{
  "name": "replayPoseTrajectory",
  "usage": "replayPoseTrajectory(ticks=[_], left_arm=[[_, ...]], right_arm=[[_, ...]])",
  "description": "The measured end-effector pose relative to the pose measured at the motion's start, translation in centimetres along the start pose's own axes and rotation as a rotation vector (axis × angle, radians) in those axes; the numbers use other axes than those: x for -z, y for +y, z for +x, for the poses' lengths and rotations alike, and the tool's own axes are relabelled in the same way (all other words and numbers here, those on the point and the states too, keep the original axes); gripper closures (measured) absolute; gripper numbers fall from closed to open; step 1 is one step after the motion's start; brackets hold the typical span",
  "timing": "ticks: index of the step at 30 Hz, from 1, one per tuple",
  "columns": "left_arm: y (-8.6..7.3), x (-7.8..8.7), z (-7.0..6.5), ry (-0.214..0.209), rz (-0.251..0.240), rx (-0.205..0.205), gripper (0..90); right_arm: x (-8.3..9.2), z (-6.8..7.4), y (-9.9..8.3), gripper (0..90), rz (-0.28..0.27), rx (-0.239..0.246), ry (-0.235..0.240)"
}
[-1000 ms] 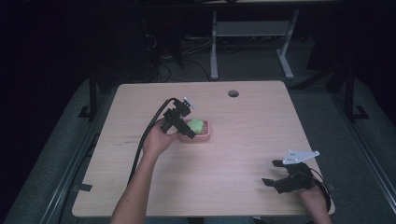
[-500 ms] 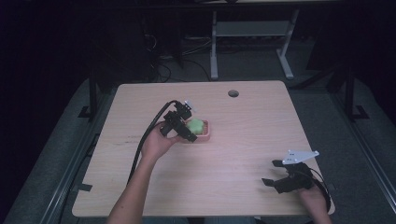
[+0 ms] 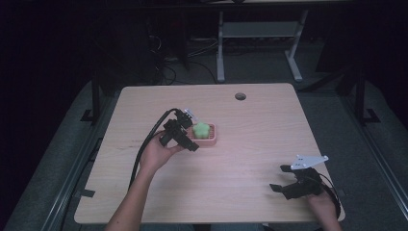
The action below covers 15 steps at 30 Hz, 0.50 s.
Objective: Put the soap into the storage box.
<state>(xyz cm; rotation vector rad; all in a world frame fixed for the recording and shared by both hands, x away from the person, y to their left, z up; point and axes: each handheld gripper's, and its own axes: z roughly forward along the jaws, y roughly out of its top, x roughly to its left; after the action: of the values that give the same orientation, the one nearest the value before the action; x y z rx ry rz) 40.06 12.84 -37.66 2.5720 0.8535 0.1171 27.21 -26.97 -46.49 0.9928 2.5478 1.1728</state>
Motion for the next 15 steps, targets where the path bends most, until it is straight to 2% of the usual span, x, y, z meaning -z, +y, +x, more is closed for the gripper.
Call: replayPoseTrajectory(ticks=[8,9,13,15], left_arm=[[-0.8,0.6,-0.3,0.004,-0.024,0.005,23.9],[-0.9,0.7,-0.4,0.005,-0.021,-0.01,23.9],[-1.5,0.9,-0.8,0.005,-0.029,-0.01,23.9],[-1.8,1.0,-0.9,0.006,-0.026,-0.023,24.0]], right_arm=[[0.0,0.0,0.0,13.8,-0.002,0.002,-0.003],[0.0,-0.1,0.0,13.8,-0.002,0.003,-0.003],[0.0,0.0,0.0,13.8,-0.001,0.003,-0.004],[0.0,0.0,0.0,13.8,-0.001,0.002,-0.004]])
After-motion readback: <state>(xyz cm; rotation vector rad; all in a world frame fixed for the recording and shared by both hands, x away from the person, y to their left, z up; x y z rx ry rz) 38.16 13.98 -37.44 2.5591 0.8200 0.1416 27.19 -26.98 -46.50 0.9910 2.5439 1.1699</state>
